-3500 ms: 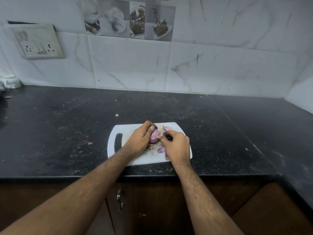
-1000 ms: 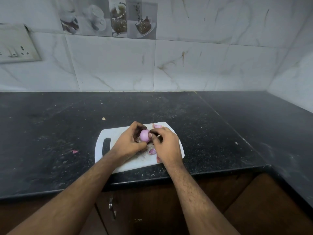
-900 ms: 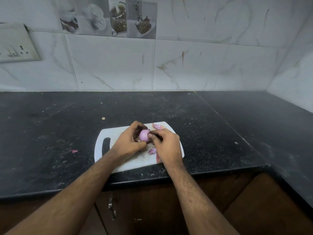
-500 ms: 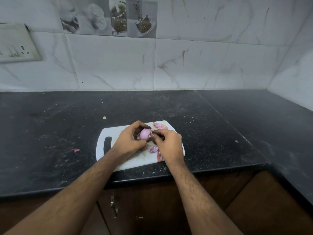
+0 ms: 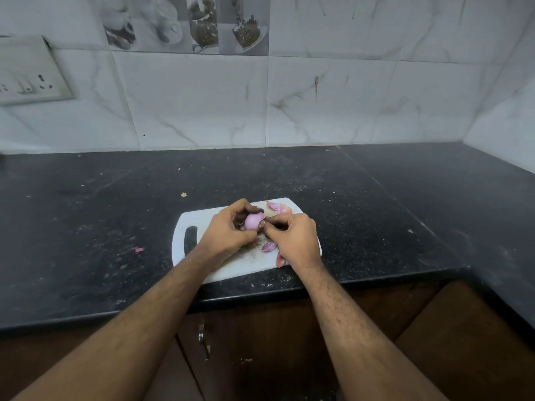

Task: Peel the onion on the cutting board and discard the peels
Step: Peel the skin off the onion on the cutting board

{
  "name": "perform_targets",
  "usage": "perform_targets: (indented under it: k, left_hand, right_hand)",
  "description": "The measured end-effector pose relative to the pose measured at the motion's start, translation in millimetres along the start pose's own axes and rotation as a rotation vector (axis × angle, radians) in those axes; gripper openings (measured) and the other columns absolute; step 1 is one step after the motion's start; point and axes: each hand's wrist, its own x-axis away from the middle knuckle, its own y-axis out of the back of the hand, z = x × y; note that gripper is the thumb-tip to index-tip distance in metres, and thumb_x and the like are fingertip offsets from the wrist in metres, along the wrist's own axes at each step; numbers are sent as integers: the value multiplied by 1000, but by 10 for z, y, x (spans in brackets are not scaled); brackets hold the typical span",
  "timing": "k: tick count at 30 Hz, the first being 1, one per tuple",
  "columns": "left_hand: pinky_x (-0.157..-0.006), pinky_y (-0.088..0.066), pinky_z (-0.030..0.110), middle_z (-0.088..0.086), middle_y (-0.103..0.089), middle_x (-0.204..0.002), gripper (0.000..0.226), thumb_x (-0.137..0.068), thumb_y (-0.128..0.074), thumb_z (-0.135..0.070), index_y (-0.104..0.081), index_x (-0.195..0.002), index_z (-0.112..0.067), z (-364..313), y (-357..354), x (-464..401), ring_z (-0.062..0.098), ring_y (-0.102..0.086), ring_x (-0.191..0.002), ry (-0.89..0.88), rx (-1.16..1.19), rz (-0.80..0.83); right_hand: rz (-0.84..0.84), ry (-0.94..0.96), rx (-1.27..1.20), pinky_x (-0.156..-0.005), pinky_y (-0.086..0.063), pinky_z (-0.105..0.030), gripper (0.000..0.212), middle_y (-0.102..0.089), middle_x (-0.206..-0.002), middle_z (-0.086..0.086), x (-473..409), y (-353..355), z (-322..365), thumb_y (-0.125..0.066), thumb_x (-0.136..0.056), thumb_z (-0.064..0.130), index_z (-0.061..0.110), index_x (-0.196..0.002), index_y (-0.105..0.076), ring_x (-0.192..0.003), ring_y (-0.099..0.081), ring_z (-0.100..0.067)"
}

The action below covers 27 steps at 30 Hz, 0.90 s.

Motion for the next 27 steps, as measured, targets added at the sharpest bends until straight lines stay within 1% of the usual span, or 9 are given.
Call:
perform_targets:
  k: [6,9,13,15,17,19,21,24,27]
  left_hand:
    - [-88,-56,37,0,-76,-120,38,-69,-74,-2,-68,-98,-25,-16,24,23,20,-72,-109,3,-8,18]
    - [-96,-58,39,-2,-76,-120,39,-67,-74,-1,-68,-98,-23,-27,5,35,19,-73,-113,-11,-39,10]
    - [-100,-56,40,0,-76,-120,38,-65,-74,-2,-68,-95,-24,-21,0,40,22,-72,-117,-14,-30,10]
    - [-100,-56,40,1,-76,-120,38,-64,-74,-1,-68,-95,-23,-19,-2,38,22,-72,-117,-13,-30,4]
    - [-101,-56,40,1,-76,-120,39,-64,-74,0,-67,-97,-19,-12,-5,33,21,-71,-118,-16,-32,7]
    - [-101,-56,39,2,-76,-120,39,-64,-75,1,-67,-98,-17,-12,-7,32,20,-71,-118,-19,-32,5]
    - [-100,-56,37,1,-76,-118,38,-64,-75,2,-68,-95,-18,-15,-8,35,18,-71,-117,-24,-38,2]
    - [-93,-55,31,1,-75,-115,38,-63,-74,5,-67,-89,-21,-21,-5,47,16,-71,-115,-40,-41,-3]
    - [-86,-55,28,2,-75,-116,45,-62,-76,8,-66,-84,-30,-12,9,43,14,-71,-113,-32,-9,-22]
  right_hand:
    - [-41,-71,-19,-37,-53,-33,12,-79,-73,5,-11,-41,3,-81,-90,30,20,-94,-84,-38,-65,-15]
    - [-63,-103,-9,-36,-51,-31,8,-78,-71,5,2,-72,-2,-78,-91,30,22,-88,-80,-36,-65,-16]
    - [-67,-116,-2,-32,-43,-24,9,-78,-71,4,1,-59,-12,-77,-92,29,21,-90,-79,-34,-62,-15]
    - [-73,-126,1,-35,-49,-29,10,-78,-73,5,-21,-63,-11,-78,-90,31,21,-91,-80,-39,-66,-17]
    - [-77,-145,17,-48,-60,-39,10,-78,-73,9,-56,-78,-7,-78,-88,32,23,-91,-81,-51,-72,-16]
    - [-88,-161,51,-57,-63,-40,10,-76,-72,12,-74,-97,-1,-78,-87,32,24,-91,-81,-57,-73,-12]
    - [-100,-174,73,-55,-63,-39,10,-76,-73,11,-90,-110,4,-77,-88,32,25,-92,-82,-54,-72,-14]
    - [-92,-189,99,-43,-56,-31,12,-77,-71,7,-104,-110,14,-74,-91,31,25,-82,-79,-45,-70,-21]
    - [-85,-160,87,-46,-57,-34,11,-77,-75,6,-115,-108,6,-74,-92,27,22,-83,-78,-51,-72,-22]
